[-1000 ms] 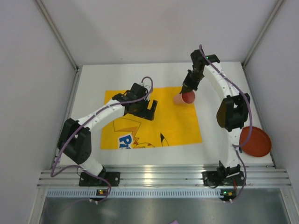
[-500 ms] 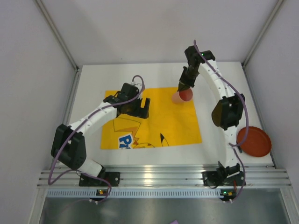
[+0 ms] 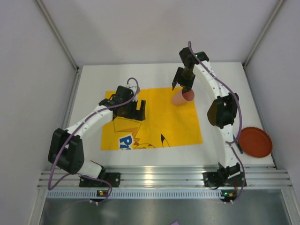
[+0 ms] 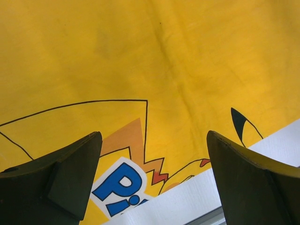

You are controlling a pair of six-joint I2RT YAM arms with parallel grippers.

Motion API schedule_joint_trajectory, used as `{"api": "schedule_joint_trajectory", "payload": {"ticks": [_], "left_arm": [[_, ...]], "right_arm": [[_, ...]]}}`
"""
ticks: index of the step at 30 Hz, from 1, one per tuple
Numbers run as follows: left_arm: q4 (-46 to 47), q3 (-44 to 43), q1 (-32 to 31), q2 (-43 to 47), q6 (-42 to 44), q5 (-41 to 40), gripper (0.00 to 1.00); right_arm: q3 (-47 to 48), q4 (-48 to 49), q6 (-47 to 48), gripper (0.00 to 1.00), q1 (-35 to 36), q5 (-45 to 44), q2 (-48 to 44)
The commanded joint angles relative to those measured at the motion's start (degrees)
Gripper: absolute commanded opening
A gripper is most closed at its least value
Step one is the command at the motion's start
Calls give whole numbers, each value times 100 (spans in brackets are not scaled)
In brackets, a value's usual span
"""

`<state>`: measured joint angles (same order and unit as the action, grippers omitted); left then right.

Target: Set the dinner table for one person

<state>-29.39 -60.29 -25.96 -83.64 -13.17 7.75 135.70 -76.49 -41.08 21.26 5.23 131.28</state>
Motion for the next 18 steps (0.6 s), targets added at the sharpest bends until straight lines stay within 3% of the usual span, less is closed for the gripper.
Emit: {"api": "schedule_joint_trajectory", "payload": {"ticks": [1,12,18], "left_arm": [[381,53,64,146,34,200,99],[434,-61,99,-170,51,306,99],[443,-79,108,-276,25,412,99]], "right_arm": [[598,-736,-154,56,19,-67,-33],[440,-402,-357,57,168,276,-112],[106,318,-418,56,265,356,-296]]}}
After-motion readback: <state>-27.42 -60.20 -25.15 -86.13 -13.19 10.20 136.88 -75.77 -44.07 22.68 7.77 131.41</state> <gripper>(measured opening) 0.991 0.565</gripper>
